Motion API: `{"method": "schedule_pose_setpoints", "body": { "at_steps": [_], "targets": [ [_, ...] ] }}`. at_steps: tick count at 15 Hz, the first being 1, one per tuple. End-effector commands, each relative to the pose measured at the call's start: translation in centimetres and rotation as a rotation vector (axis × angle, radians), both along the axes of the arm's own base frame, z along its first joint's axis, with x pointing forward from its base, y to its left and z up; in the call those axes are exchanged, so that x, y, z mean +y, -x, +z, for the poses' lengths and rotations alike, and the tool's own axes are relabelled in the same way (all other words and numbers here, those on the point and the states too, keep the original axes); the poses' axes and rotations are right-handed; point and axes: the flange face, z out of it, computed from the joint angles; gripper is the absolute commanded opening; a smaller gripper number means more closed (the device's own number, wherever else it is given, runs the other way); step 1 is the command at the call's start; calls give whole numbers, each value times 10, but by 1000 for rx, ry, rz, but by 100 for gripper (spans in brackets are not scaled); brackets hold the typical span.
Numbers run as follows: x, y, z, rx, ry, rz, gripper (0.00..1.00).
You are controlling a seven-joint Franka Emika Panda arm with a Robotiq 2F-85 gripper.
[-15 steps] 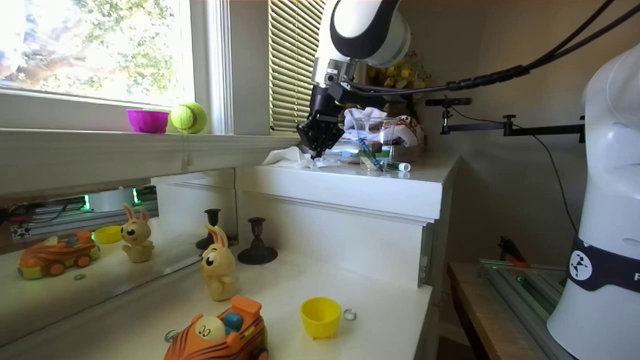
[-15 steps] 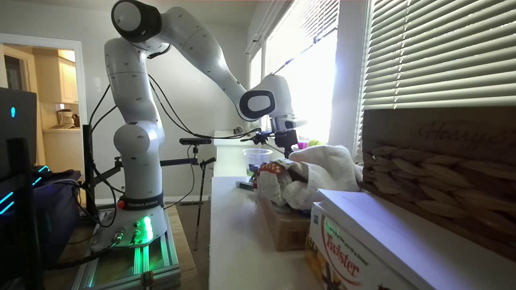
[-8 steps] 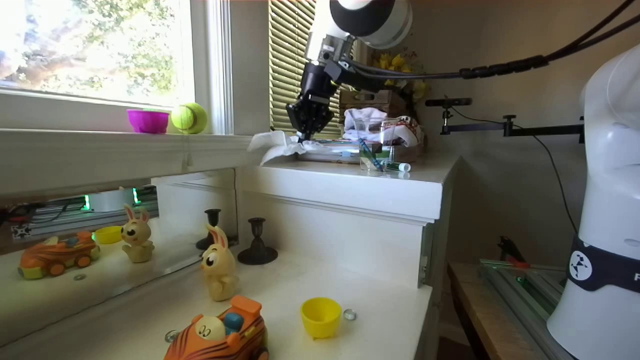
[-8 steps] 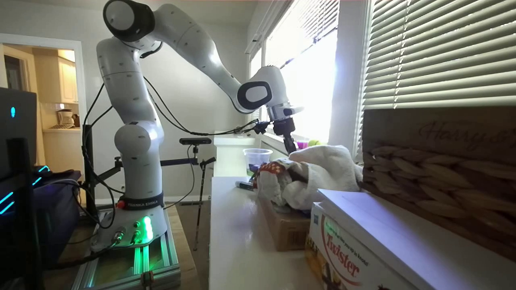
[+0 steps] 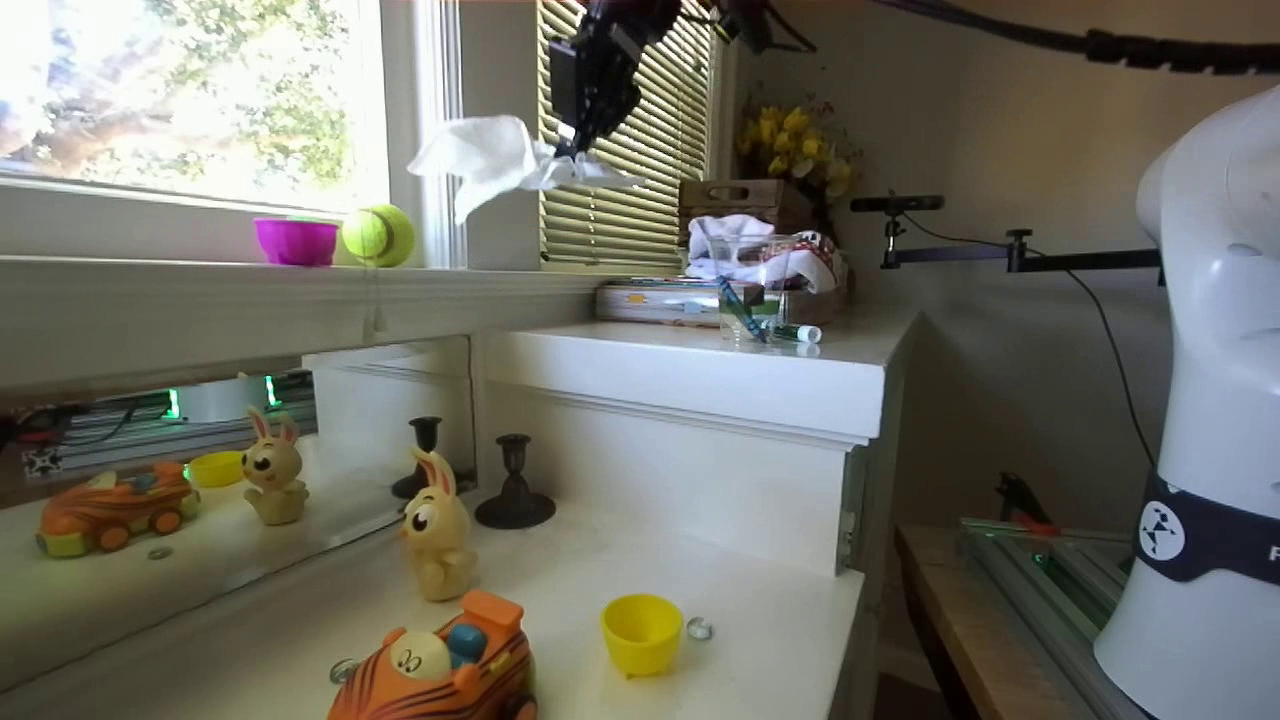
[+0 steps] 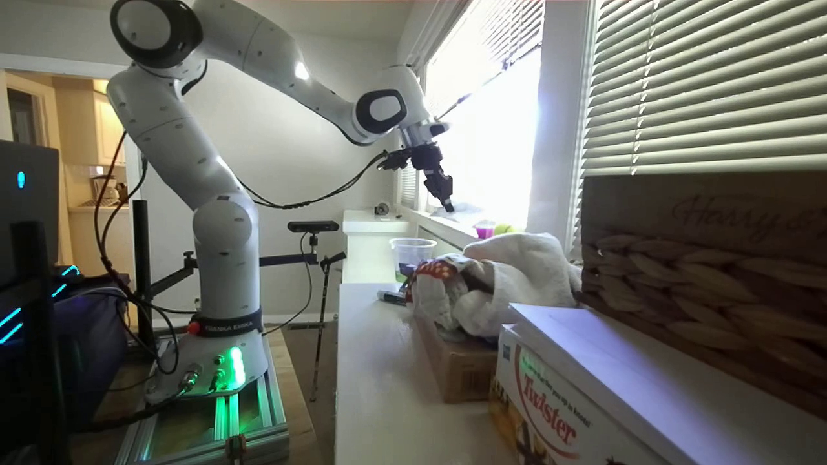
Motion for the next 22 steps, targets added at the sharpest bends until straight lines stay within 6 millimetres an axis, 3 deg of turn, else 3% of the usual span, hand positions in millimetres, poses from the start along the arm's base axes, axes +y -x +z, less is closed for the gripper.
{"method": "schedule_pose_setpoints", "body": {
  "at_steps": [1,4,7,16,22],
  "targets": [
    [39,15,31,-77,65,176,1],
    [64,5,47,-152,140,308,1],
    [72,-15,55,-219,242,419,1],
    [49,-88,72,-459,509,539,1],
    [46,-114,83,-505,575,543,1]
  ]
}}
